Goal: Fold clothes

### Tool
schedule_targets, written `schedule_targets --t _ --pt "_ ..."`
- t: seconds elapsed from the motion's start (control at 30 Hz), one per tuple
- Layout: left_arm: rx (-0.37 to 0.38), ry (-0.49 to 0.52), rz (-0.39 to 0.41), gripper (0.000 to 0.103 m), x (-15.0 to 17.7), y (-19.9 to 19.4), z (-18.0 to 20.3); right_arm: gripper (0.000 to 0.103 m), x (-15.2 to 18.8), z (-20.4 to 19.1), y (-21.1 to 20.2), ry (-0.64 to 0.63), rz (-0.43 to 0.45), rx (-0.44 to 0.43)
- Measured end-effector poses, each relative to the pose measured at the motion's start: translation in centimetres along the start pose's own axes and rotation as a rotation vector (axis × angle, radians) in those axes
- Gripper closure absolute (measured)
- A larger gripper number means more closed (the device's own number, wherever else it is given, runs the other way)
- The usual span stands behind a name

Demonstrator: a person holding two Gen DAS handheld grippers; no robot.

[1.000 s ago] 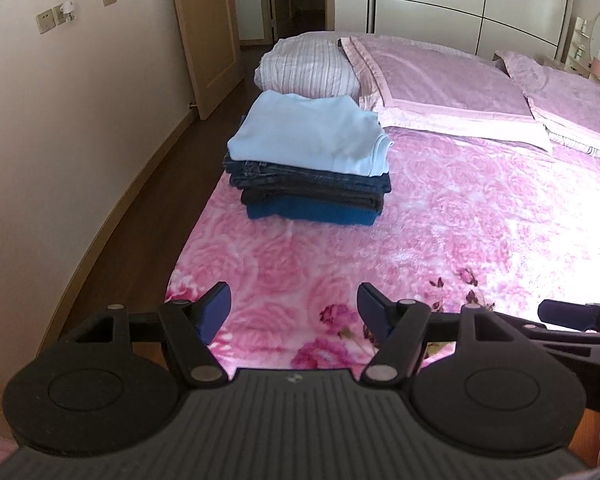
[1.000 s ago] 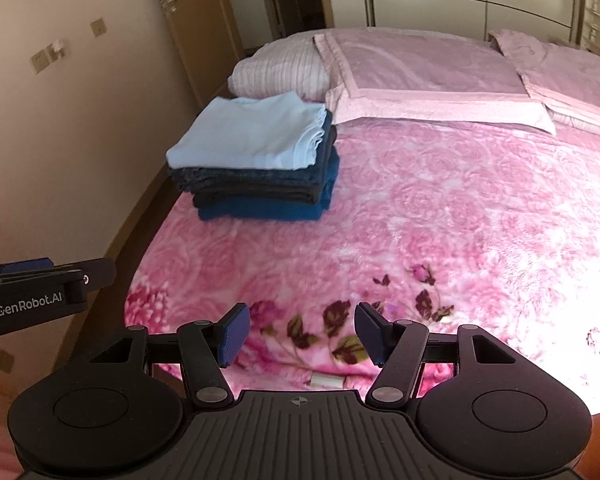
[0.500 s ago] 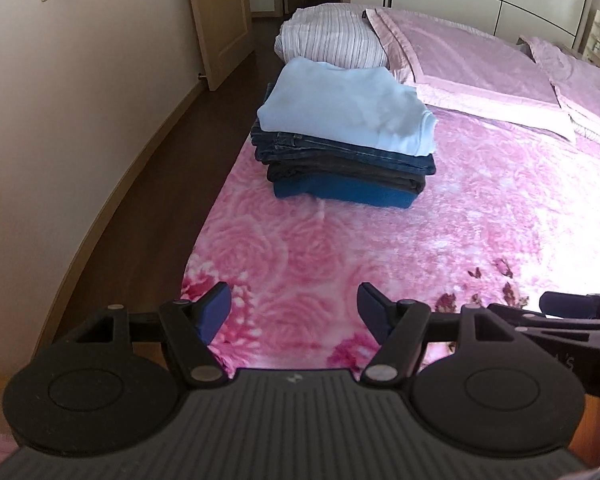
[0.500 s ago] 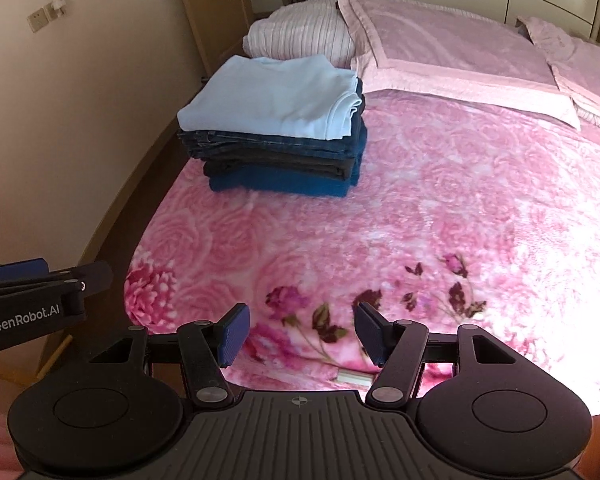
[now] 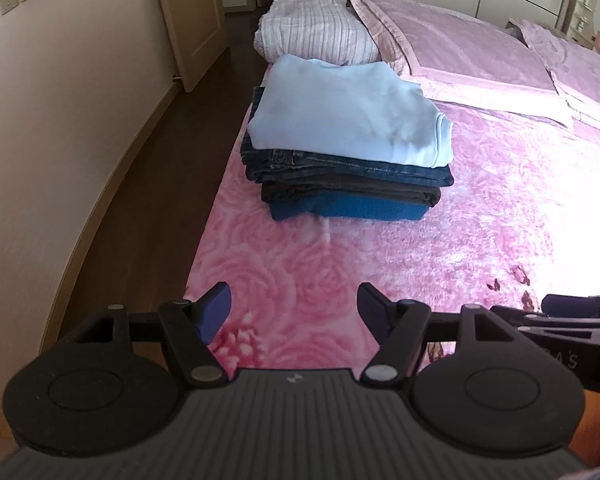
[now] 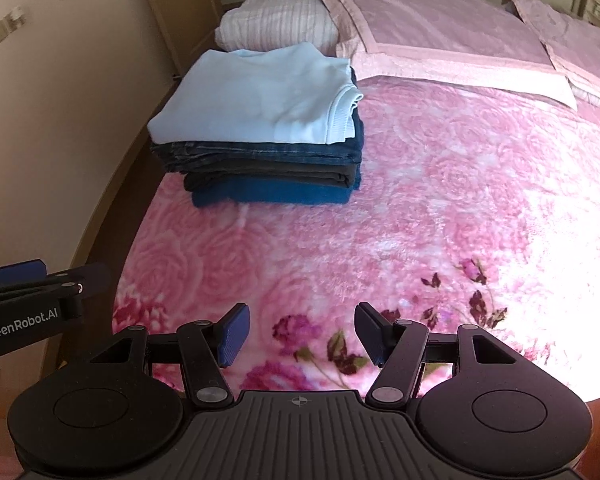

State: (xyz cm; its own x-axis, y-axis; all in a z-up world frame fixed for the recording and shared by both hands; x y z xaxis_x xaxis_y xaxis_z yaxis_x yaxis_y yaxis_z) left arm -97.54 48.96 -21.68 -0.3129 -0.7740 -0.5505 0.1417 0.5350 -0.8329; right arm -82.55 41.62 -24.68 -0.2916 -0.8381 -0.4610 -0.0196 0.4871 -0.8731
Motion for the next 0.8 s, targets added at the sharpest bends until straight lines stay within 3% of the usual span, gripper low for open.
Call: schedule_targets --t 0.8 --pt "0.063 0.051 -0.014 0.036 -4.0 4.5 -1.3 0.041 -3.4 -1.3 3.5 0.071 -0.032 0.069"
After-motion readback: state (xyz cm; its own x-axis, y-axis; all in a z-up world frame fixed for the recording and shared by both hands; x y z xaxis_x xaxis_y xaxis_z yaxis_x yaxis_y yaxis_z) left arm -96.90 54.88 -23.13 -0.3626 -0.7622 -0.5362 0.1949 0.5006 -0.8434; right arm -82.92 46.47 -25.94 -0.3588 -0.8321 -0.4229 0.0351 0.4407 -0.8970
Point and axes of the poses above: each gripper's, at about its wrist camera, not at the fingertips, and y roughly the way its jaws point, z to its right, x to its underside, the point moved 9 cm from there along y, roughly the way its jaws point, and after that the axes turned 1 degree about y, right-handed, at the moved point
